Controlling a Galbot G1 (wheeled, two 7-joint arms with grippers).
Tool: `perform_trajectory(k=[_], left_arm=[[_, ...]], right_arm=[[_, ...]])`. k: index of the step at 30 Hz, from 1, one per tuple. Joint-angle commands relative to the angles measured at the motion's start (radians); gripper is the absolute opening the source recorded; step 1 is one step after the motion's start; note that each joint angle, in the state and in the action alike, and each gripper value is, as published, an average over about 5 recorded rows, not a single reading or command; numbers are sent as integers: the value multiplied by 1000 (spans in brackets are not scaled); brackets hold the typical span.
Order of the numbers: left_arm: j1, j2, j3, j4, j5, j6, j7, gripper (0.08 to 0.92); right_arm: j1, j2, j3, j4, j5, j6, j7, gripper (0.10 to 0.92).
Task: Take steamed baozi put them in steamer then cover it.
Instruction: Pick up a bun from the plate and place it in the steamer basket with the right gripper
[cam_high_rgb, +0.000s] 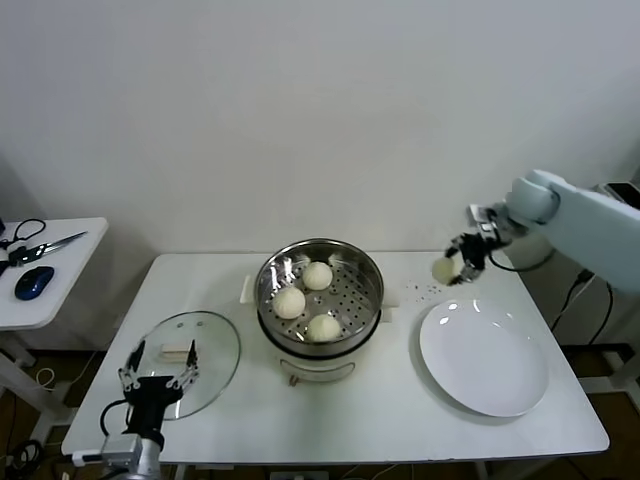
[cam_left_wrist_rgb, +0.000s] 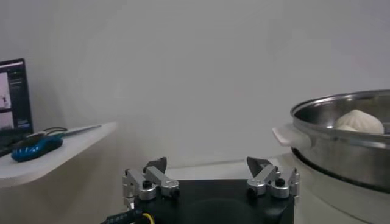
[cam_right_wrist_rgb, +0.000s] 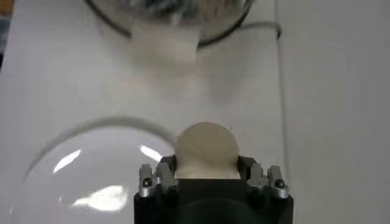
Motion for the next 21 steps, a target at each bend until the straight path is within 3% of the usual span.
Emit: perform_trajectory(k=[1,11,21], left_arm=[[1,2,37,-8,2,-1,-1,823],[13,12,56,-26,-13,1,0,823],[14,17,49,-27,-21,2,2,823]], right_arm=[[415,255,-391,88,480,-92,83,653],[317,411,-396,107,489,-160,207,653],[183,470,-409,104,430,-189,248,656]])
